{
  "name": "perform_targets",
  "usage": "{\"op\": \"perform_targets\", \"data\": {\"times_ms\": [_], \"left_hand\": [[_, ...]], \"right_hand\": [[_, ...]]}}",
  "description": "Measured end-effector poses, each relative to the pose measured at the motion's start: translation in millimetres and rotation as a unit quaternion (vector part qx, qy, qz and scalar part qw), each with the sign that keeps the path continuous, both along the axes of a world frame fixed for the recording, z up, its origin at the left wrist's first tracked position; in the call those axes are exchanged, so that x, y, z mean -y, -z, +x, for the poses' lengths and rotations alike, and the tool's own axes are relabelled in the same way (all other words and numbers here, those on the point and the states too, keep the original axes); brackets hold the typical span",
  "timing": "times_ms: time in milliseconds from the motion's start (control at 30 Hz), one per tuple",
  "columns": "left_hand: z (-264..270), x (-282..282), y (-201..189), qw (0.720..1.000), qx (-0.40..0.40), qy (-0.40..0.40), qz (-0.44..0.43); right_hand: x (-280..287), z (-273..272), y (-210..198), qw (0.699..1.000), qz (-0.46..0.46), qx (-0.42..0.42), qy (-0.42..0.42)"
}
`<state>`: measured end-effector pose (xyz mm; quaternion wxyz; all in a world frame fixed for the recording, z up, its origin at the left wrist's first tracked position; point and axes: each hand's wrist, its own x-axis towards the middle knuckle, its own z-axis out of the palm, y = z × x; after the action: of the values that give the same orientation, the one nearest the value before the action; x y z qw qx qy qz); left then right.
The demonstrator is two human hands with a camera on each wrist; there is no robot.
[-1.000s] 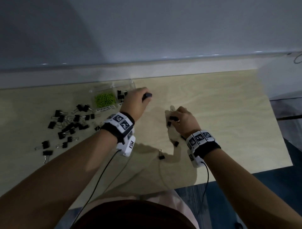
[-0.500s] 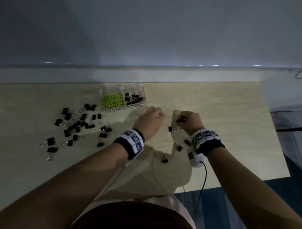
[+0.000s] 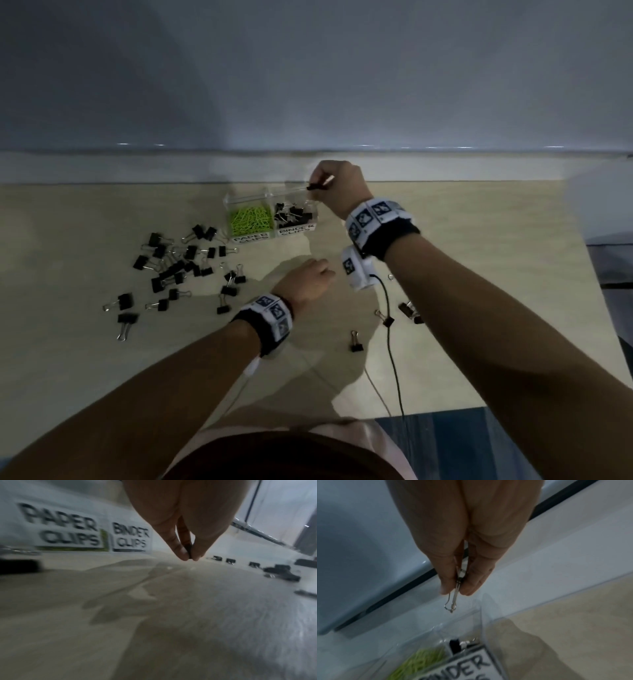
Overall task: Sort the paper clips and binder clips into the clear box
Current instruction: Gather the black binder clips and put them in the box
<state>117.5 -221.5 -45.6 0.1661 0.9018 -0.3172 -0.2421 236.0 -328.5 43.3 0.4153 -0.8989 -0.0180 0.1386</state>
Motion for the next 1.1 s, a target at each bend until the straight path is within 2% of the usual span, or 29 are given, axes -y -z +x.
{"op": "perform_targets", "data": {"times_ms": [67, 133, 200, 300, 400, 533, 600, 667, 700, 767, 800, 900, 967, 1033, 1100], "left_hand": [[-3, -22, -15, 0.996, 0.024, -0.075, -0.042], [0, -40, -34, 0.976, 0.076, -0.171, -0.113], [14, -48, -47, 0.952, 0.112, -0.237, -0.156], [47, -47, -54, 0.934, 0.118, -0.289, -0.175], [68, -46, -47, 0.934, 0.115, -0.303, -0.149], [57, -31, -44, 0.950, 0.160, -0.252, -0.094], [29, -13, -43, 0.972, 0.135, -0.164, -0.100], [-10, 8, -37, 0.990, 0.038, -0.061, -0.123], [-29, 18, -33, 0.994, 0.002, 0.004, -0.108], [-57, 34, -19, 0.990, -0.007, 0.128, -0.064], [-66, 40, -13, 0.985, -0.012, 0.164, -0.053], [-73, 50, -8, 0.980, 0.012, 0.188, -0.065], [-69, 52, -6, 0.979, 0.032, 0.188, -0.073], [-59, 52, -6, 0.982, 0.035, 0.169, -0.073], [-46, 58, -13, 0.988, 0.024, 0.125, -0.082]], "right_hand": [[-17, -2, 7, 0.999, -0.009, -0.004, -0.033], [-19, -7, 13, 0.997, -0.037, 0.009, -0.069], [-3, -15, 15, 0.997, -0.044, 0.031, -0.058], [45, -39, 17, 0.997, -0.046, 0.064, -0.008], [98, -83, 28, 0.995, -0.088, 0.049, 0.008], [133, -153, 48, 0.992, -0.124, -0.018, -0.006], [134, -181, 59, 0.992, -0.128, -0.020, -0.011], [130, -201, 71, 0.992, -0.122, -0.004, -0.015], [127, -208, 76, 0.992, -0.126, 0.004, -0.015], [121, -218, 85, 0.991, -0.130, 0.014, -0.001], [120, -221, 88, 0.991, -0.128, 0.026, 0.013], [122, -230, 88, 0.990, -0.113, 0.064, 0.056], [132, -235, 85, 0.985, -0.101, 0.083, 0.115], [149, -238, 85, 0.972, -0.100, 0.099, 0.186], [165, -237, 83, 0.964, -0.114, 0.093, 0.222]]}}
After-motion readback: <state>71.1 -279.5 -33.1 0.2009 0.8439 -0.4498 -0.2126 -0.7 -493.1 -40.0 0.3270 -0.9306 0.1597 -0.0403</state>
